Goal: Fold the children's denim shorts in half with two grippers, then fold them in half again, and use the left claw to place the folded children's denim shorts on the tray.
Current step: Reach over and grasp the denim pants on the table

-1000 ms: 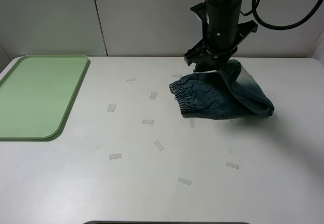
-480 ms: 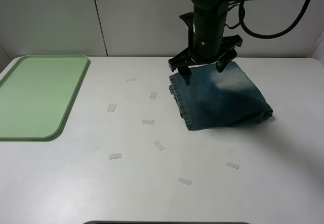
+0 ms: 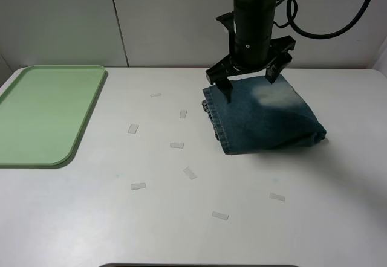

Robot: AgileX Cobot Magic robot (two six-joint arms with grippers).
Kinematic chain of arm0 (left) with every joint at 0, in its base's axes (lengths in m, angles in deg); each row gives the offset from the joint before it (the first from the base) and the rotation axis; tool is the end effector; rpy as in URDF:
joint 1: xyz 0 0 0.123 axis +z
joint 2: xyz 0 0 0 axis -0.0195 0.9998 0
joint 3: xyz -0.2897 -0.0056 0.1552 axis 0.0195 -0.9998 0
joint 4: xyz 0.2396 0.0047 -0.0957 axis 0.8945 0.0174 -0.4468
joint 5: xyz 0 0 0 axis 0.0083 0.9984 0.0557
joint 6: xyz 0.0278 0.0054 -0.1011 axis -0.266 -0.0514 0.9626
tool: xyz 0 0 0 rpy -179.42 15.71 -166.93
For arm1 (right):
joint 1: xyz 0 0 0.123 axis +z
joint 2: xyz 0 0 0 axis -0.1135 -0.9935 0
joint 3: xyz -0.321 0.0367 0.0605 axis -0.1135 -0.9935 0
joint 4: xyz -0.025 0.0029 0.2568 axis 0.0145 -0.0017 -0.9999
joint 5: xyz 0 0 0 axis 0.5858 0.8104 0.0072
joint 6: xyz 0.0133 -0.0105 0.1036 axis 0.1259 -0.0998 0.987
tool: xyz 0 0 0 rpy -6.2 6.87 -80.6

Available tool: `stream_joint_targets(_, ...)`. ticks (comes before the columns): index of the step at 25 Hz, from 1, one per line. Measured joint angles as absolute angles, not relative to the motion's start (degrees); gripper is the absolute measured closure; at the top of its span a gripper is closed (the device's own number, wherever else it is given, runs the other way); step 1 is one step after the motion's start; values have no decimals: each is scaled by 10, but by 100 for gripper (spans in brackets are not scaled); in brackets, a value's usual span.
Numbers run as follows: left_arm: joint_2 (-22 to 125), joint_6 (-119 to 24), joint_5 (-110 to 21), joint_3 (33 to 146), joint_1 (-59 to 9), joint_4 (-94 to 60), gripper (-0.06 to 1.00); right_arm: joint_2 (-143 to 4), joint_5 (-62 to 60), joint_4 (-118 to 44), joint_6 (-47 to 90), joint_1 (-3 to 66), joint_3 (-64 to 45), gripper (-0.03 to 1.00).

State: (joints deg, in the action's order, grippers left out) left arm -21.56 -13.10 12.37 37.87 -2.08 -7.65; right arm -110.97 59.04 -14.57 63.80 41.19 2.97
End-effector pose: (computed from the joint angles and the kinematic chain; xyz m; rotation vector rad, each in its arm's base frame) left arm -0.0294 -0.0059 0.2701 0.0054 2.0502 -0.1047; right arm 0.3695 0.2253 0.2460 -0.5170 2.9132 -0.2778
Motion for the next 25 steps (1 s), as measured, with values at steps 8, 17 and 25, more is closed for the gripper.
stream_joint_targets(8, -216, -131, 124, 379, -21, -76, 4, -1038, 594, -188, 579, 412, 18, 28)
stream_joint_targets(17, -216, -131, 124, 379, -21, -76, 4, -826, 597, -232, 551, 412, -183, 28)
stream_joint_targets(25, -216, -131, 124, 379, -21, -76, 4, -623, 599, -252, 549, 412, -321, 28)
